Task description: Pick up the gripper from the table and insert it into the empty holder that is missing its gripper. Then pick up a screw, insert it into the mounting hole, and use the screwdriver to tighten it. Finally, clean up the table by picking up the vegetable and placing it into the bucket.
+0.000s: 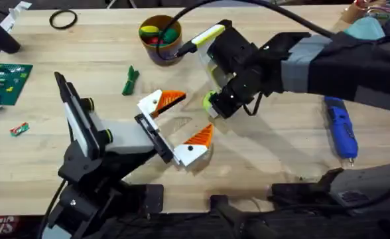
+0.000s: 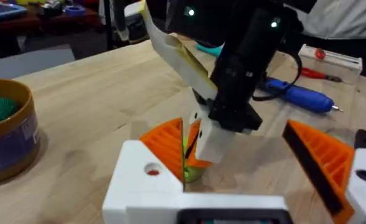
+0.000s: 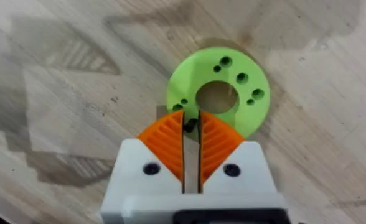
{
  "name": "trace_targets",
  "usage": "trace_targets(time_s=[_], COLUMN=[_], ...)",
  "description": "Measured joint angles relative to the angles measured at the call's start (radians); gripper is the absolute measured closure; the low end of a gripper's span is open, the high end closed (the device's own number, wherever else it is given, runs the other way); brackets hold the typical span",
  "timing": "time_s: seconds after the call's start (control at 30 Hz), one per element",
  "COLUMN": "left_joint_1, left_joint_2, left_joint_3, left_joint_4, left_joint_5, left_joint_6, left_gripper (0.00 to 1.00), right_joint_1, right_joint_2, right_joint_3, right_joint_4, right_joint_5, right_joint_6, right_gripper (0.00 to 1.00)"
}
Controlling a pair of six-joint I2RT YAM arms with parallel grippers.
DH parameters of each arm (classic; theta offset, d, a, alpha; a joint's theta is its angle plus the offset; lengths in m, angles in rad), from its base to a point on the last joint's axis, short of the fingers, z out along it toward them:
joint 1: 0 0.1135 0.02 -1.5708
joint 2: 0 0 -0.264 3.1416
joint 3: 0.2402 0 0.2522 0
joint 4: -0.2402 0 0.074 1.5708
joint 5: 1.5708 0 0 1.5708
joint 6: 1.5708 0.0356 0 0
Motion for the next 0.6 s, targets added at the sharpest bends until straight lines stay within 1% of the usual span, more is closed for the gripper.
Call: trace_targets(time_s=[0.1, 0.4, 0.6], left_joint_1=[0.000, 0.000, 0.000], left_joint_2=[0.000, 0.000, 0.000], left_joint_3=[0.000, 0.000, 0.000], left_joint_4=[0.000, 0.000, 0.000], left_joint_5=[0.000, 0.000, 0.000], left_joint_6=[0.000, 0.000, 0.000], left_gripper=[0.020, 0.020, 0.020], right_joint_1=[0.000, 0.000, 0.000], right_joint_2=[0.000, 0.000, 0.000], right_joint_3=[0.000, 0.000, 0.000], right_joint_4=[-0.003, -0.023, -0.026], right_joint_5=[0.000, -0.009, -0.013], right_joint_6=[0.000, 0.000, 0.000], right_gripper=[0.894, 0.802, 0.799])
